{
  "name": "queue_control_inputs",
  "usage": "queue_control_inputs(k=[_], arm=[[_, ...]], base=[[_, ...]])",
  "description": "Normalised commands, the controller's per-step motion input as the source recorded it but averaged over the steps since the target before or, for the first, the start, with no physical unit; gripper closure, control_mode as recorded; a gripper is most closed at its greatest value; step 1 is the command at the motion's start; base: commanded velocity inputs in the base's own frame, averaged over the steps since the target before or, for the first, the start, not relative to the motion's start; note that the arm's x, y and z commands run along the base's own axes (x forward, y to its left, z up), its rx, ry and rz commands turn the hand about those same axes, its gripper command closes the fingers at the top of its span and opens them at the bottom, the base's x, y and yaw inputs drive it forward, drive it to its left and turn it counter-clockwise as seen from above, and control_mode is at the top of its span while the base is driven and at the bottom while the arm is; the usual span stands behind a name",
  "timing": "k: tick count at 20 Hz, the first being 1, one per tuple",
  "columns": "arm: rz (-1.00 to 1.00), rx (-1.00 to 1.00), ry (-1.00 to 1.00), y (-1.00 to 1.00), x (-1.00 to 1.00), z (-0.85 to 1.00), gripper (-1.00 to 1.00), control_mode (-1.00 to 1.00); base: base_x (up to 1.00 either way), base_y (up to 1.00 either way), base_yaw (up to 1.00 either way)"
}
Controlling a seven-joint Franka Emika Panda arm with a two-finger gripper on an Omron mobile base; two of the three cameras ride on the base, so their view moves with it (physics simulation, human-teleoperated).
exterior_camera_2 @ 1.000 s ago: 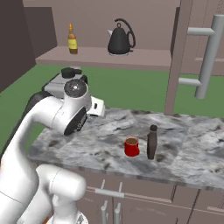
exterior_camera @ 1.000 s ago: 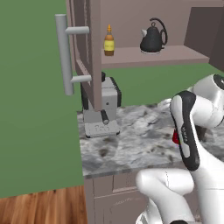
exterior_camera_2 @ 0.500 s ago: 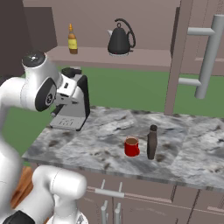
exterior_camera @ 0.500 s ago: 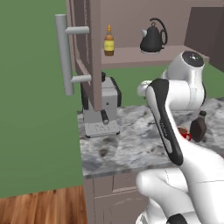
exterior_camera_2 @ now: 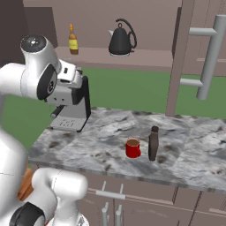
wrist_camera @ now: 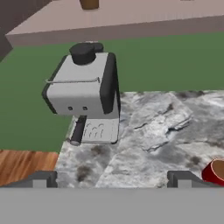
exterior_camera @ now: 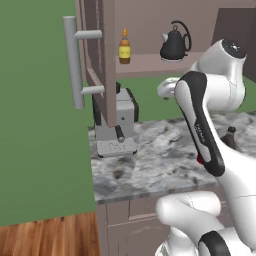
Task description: Pick the syrup bottle and honey bottle from the cabinet and place them next to the mug.
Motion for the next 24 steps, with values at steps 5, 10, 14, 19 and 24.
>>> queue_control_inputs(k=[5,10,14,19,24], arm=[[0.13,-0.08,-0.19,0.30,0.00,0.61,-1.00,-1.00],[0.10,-0.08,-0.15,0.31,0.03,0.42,-1.00,-1.00],[0.01,-0.07,-0.12,0.07,0.43,0.11,-1.00,-1.00],[0.00,0.00,-0.09,0.01,0.58,0.01,-1.00,-1.00],[0.00,0.02,-0.01,0.00,0.43,0.27,-1.00,-1.00]], base=[[0.00,0.00,0.00],[0.00,0.00,0.00],[0.00,0.00,0.00],[0.00,0.00,0.00],[0.00,0.00,0.00]])
